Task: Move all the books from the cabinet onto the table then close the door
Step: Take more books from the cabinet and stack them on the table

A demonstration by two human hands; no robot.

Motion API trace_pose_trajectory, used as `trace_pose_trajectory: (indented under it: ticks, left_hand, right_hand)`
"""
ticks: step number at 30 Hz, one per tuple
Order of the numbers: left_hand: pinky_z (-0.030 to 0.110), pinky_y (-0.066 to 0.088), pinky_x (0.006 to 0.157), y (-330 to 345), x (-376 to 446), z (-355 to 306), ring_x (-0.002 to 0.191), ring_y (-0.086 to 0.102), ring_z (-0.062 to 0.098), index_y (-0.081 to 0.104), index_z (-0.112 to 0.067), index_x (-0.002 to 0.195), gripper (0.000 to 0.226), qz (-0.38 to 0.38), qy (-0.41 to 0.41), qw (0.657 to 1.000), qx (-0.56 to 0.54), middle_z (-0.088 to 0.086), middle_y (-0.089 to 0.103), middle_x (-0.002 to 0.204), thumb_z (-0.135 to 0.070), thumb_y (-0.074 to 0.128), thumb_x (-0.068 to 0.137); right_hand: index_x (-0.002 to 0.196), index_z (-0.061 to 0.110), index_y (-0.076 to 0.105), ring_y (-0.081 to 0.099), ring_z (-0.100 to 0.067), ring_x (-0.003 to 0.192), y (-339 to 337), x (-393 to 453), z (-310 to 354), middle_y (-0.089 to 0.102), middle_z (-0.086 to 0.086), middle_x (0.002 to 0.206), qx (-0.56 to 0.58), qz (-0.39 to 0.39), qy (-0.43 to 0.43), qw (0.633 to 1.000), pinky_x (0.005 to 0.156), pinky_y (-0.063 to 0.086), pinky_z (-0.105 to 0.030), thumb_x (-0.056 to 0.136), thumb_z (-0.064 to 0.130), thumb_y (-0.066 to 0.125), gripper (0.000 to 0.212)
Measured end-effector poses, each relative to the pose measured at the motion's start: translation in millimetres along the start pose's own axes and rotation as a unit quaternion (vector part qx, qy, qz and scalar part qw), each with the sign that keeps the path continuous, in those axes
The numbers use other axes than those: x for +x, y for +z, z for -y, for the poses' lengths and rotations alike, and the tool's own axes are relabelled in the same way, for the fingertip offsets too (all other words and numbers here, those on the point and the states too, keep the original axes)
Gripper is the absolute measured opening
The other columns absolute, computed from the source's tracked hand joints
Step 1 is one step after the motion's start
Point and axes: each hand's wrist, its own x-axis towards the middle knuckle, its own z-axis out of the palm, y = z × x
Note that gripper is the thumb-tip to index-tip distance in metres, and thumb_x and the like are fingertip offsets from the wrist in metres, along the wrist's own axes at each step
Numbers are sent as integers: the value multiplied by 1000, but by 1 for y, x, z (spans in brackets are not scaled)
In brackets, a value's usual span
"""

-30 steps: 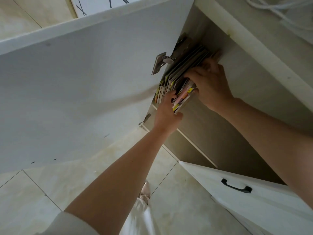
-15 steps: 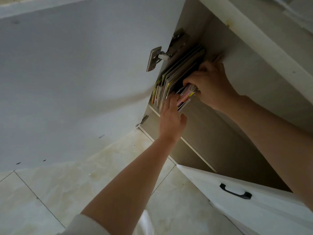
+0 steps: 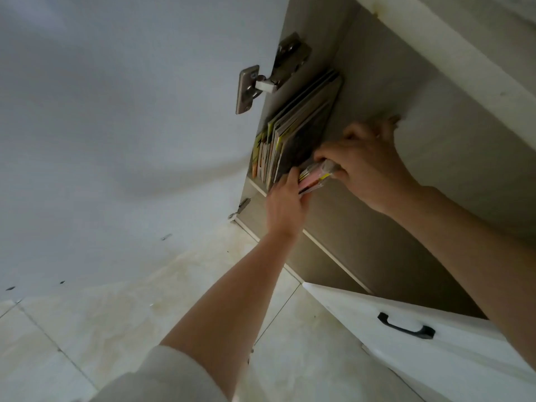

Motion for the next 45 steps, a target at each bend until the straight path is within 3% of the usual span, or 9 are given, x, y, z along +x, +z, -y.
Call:
trace_pose_trajectory:
  ticks: [7,12,18,23,26,30,37,40,45]
  left_hand:
    - [35,52,63,-28,-40,27,75,61,19,59,-18,98,29,23,-47,996,-74,-4,68,84,-29,74,75]
    - [25,50,62,-25,-32,31,75,63,14,61,-18,105,32,55,-60,988,-134,-2,70,87,-27,76,78]
    - [0,44,66,-33,-33,45,75,60,2,66,-9,113,36,63,-29,988,-141,-12,64,89,-23,76,81]
    - [16,50,78,-42,-40,60,89,64,5,64,-23,109,35,83,5,977,-196,-12,66,96,-12,78,78]
    - [14,49,77,-48,-43,67,92,63,-3,61,-36,104,39,108,1,970,-217,-18,65,98,-9,76,80]
    - [9,46,76,-51,-46,72,90,62,-7,58,-35,105,42,114,-13,967,-228,-18,65,98,-6,75,80]
    - [33,54,88,-61,-53,82,99,67,14,65,-15,117,50,173,-99,963,-184,-1,71,105,-26,81,71]
    - [42,55,92,-84,-64,78,100,69,12,68,-28,110,48,236,-135,946,-175,-2,73,108,-33,80,63]
    - [32,54,93,-134,-97,54,98,66,-1,64,-39,105,46,291,-163,926,-178,-10,71,108,-26,80,64]
  right_hand:
    - [103,33,60,45,-18,101,-5,-18,38,64,12,96,-4,22,-66,998,84,25,-38,65,17,82,47]
    - [129,26,48,39,-26,125,2,-22,34,59,1,127,-16,-9,-54,998,99,31,-48,66,24,83,72]
    - [150,26,14,24,-34,141,13,-56,6,30,-8,154,63,-74,199,975,108,26,-52,64,27,85,111]
    - [146,49,-3,26,-27,143,53,-78,-21,27,0,155,310,-13,315,897,108,35,-57,56,24,88,130]
    - [146,46,17,36,-17,138,68,-79,-23,33,6,151,409,22,257,875,105,44,-48,69,19,83,105]
    - [127,25,48,57,-14,115,82,-88,-19,57,13,118,427,-4,223,876,92,54,-44,73,26,77,61]
    - [127,11,53,55,-12,112,70,-101,0,59,3,115,434,37,285,854,97,42,-19,80,14,74,51]
    - [119,7,58,58,-13,107,57,-111,17,62,2,109,454,91,304,833,82,40,1,80,8,73,42]
    - [104,9,57,58,4,81,22,-138,54,61,8,95,512,148,354,768,64,45,0,84,10,69,23]
